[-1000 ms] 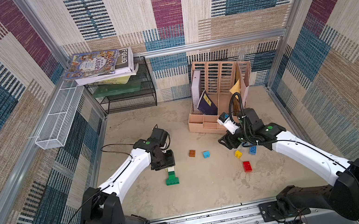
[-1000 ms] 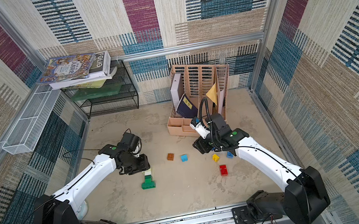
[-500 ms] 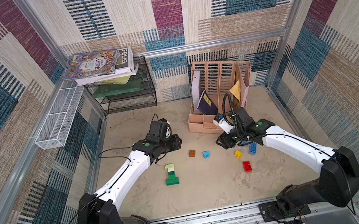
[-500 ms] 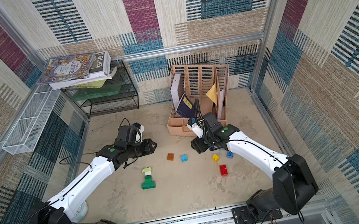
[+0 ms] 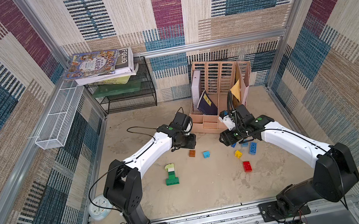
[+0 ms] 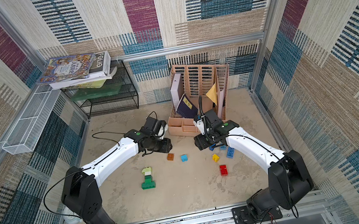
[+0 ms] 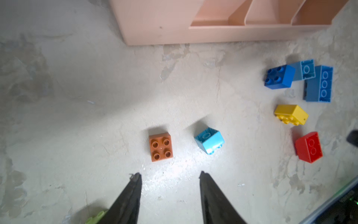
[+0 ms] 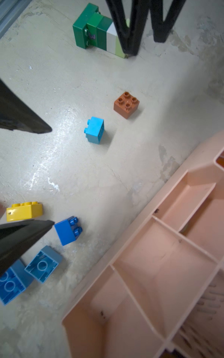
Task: Assemble the number 1 with lego
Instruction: Pick up the lego brick from the center of the board.
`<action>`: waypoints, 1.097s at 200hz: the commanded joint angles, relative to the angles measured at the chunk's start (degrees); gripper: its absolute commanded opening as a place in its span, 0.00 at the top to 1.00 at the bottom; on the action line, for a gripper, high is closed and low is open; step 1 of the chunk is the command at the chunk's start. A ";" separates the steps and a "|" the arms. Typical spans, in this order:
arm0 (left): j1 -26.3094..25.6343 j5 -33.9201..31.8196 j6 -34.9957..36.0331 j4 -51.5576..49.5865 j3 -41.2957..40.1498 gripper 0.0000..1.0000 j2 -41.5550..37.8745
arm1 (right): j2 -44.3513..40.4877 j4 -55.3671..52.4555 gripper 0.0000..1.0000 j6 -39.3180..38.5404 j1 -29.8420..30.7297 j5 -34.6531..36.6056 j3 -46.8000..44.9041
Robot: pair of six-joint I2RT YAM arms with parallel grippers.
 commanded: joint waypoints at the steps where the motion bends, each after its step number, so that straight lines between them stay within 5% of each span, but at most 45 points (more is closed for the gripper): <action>1: -0.54 0.38 1.96 2.34 -0.24 0.48 -0.46 | -1.06 -5.96 0.28 5.46 -1.96 3.65 -2.30; 68: -0.60 1.44 -1.14 20.07 -7.86 0.48 -6.60 | -8.89 -7.31 0.23 14.22 -9.37 5.55 -14.63; 121: -0.64 -0.98 -1.09 21.89 -9.84 0.48 -9.00 | -6.57 -3.01 0.19 15.97 -17.33 3.95 -16.34; 219: -0.50 -4.28 -2.84 24.19 -15.27 0.49 -13.55 | -0.63 1.22 0.23 16.43 -18.31 4.22 -16.22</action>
